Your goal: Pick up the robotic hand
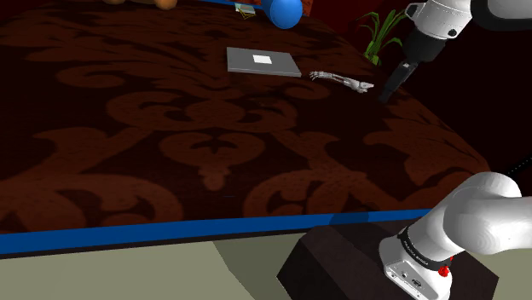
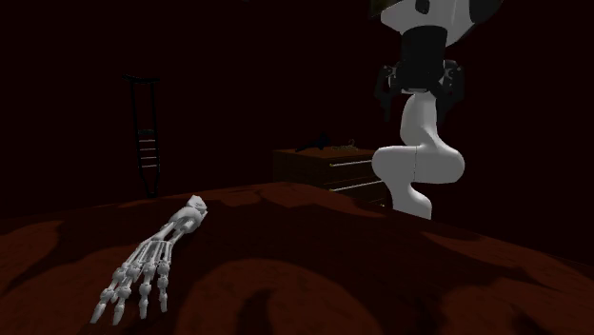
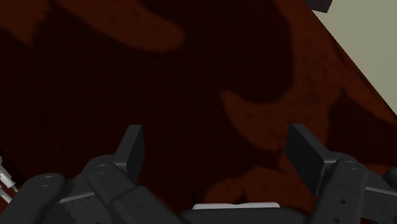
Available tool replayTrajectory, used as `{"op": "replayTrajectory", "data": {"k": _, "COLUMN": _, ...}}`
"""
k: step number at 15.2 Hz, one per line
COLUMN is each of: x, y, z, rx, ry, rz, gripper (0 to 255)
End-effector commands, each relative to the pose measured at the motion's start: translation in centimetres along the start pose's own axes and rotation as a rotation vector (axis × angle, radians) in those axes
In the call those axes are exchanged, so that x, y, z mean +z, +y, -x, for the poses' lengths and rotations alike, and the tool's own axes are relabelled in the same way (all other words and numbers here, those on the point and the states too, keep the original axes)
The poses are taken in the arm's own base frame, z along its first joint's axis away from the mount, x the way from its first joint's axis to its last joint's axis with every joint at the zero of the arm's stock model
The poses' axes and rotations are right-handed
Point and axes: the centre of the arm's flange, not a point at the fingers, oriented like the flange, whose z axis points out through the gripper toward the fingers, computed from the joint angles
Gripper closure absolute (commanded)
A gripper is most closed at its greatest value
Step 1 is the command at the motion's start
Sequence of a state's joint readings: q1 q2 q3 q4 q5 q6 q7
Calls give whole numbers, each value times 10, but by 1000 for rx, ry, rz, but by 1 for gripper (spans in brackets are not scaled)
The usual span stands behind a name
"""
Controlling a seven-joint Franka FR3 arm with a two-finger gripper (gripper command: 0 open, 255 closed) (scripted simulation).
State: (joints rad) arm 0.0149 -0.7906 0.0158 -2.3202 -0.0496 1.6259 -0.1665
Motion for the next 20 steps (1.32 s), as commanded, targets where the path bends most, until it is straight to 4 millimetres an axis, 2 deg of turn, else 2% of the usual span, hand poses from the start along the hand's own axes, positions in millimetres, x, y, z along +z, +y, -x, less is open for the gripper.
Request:
{"op": "replayTrajectory", "data": {"k": 1, "x": 0, "y": 0, "z": 0, "rx": 0, "ry": 0, "rz": 0, "gripper": 0}}
{"op": "replayTrajectory", "data": {"k": 20, "x": 82, "y": 221, "z": -130, "rx": -93, "ry": -64, "rz": -106, "gripper": 0}}
